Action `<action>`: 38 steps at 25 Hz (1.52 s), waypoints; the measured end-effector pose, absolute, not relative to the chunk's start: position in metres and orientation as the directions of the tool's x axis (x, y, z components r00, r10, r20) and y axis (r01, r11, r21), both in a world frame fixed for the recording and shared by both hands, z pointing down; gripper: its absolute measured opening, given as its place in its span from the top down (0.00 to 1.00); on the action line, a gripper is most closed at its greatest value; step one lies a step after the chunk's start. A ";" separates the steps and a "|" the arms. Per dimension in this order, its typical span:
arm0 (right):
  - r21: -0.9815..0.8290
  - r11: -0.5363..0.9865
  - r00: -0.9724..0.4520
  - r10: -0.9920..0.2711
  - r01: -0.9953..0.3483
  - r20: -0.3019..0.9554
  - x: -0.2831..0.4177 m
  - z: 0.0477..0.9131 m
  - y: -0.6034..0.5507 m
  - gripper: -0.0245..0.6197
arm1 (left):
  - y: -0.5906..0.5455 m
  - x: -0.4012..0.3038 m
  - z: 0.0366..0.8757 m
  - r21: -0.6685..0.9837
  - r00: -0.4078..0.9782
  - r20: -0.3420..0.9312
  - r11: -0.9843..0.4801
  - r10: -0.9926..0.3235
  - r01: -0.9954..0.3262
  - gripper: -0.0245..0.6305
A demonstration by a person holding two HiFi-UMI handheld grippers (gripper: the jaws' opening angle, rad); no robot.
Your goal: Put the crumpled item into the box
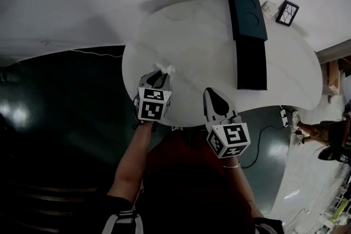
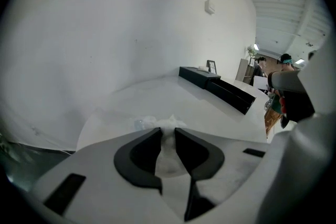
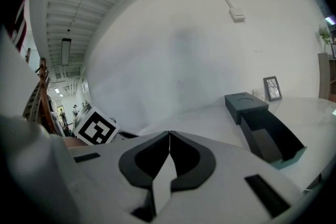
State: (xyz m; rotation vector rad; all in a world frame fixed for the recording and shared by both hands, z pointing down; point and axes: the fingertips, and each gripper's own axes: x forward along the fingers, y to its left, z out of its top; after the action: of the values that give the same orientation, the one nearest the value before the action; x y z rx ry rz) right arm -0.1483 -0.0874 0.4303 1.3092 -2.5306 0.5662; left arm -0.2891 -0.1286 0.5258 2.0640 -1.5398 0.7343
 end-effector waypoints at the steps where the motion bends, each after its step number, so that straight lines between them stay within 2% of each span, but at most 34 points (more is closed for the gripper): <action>1: -0.227 0.520 -0.567 -0.733 -0.823 0.375 -0.146 0.429 -0.087 0.94 | -0.130 -0.285 0.521 0.045 0.240 0.648 -0.278 -0.723 -0.960 0.81; 13: -0.214 0.428 -0.477 -0.813 -0.878 0.334 -0.086 0.416 -0.083 0.94 | -0.147 -0.204 0.464 0.016 0.365 0.543 -0.426 -0.756 -0.905 0.81; 24: -0.238 0.341 -0.404 -0.861 -0.909 0.309 0.004 0.411 -0.090 0.94 | -0.152 -0.099 0.442 -0.008 0.455 0.526 -0.538 -0.719 -0.843 0.81; 38: -0.252 0.316 -0.382 -0.879 -0.915 0.284 0.116 0.411 -0.113 0.94 | -0.181 0.013 0.435 -0.040 0.466 0.519 -0.565 -0.717 -0.824 0.81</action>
State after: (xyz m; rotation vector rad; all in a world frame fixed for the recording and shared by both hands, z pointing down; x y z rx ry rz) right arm 0.1162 -0.1133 0.4108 1.6892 -2.4707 0.5731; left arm 0.0133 -0.1807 0.4347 2.4976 -1.3344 0.7287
